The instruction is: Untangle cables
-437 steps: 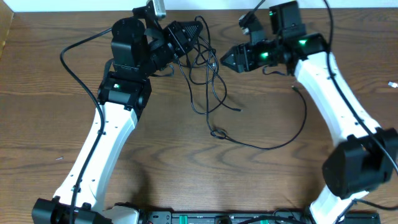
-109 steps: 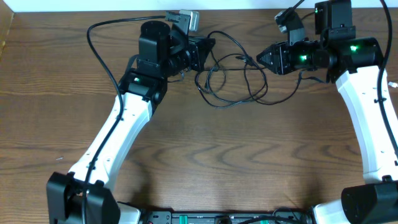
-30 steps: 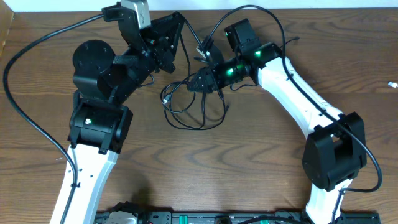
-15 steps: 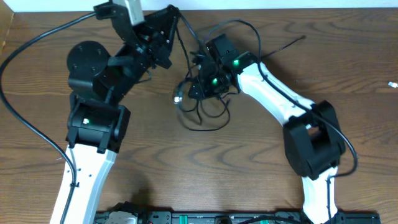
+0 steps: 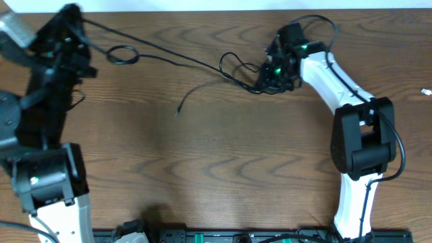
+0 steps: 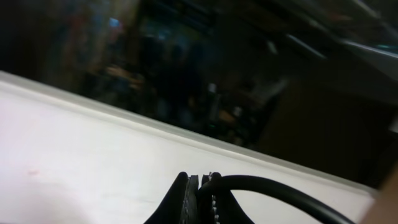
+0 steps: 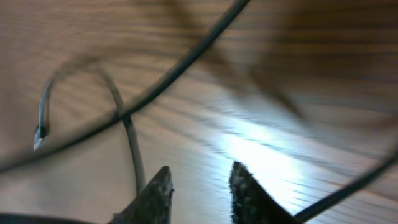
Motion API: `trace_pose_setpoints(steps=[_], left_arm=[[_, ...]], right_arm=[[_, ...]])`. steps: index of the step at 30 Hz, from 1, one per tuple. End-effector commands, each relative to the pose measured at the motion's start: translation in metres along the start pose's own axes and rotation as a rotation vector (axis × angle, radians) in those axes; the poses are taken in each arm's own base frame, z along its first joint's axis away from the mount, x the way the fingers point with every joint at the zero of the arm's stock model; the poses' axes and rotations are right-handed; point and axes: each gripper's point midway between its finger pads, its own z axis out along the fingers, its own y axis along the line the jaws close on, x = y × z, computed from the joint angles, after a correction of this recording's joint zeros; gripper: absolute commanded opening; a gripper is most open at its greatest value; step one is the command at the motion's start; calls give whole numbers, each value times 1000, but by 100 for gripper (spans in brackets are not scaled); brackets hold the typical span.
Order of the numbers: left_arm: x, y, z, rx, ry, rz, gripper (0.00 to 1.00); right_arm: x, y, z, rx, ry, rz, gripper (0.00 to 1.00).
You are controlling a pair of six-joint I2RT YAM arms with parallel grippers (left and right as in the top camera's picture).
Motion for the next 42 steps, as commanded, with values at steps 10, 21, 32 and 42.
trace_pose_setpoints(steps=[10,21,32,42], left_arm=[[-40,76,-24,-246,-121,-15,8],[2,110,-17,-296,40,-122,7],[124,94,13,-225,450,-195,8],[218,62,29,-111,737,-173,67]], right_arm=[[-26,-108,-39,264,-94,136,6],[-33,-70,-76,-76,-105,47,1],[-34,25,-202,-148,-374,-201,1],[-8,66,-236,-261,-394,-274,1]])
